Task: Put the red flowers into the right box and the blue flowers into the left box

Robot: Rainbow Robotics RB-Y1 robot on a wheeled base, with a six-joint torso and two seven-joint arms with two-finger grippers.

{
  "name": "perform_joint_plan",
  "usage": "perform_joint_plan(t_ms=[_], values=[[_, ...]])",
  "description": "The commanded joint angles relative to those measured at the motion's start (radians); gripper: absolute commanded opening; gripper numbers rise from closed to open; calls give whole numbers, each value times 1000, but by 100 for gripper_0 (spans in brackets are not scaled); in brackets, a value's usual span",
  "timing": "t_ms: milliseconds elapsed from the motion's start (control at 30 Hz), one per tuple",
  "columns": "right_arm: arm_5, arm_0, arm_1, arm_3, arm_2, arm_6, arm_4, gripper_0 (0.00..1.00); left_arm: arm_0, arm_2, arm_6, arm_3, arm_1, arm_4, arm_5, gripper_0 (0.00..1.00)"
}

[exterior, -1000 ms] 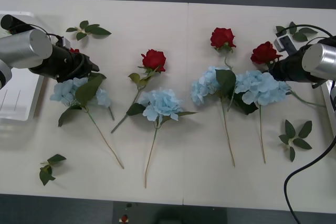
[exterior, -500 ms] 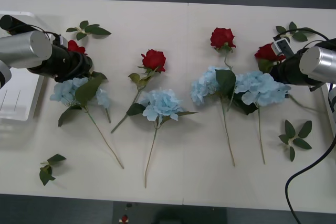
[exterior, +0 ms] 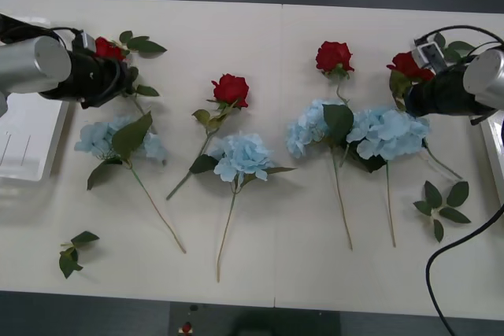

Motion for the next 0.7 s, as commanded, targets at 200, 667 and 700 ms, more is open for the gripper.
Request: perform_joint_plan(t_ms=[200, 667, 700], values=[[164, -30, -86, -222, -114, 7, 10, 0, -74, 17, 11, -78, 67, 138, -151, 0], [629, -28, -238, -331, -393, -8, 28, 0, -7, 252, -31, -469, -2, -158, 54, 0], [649, -19, -245, -330, -413, -9, 51, 0, 7, 269, -35, -512, -17, -190, 73, 0]])
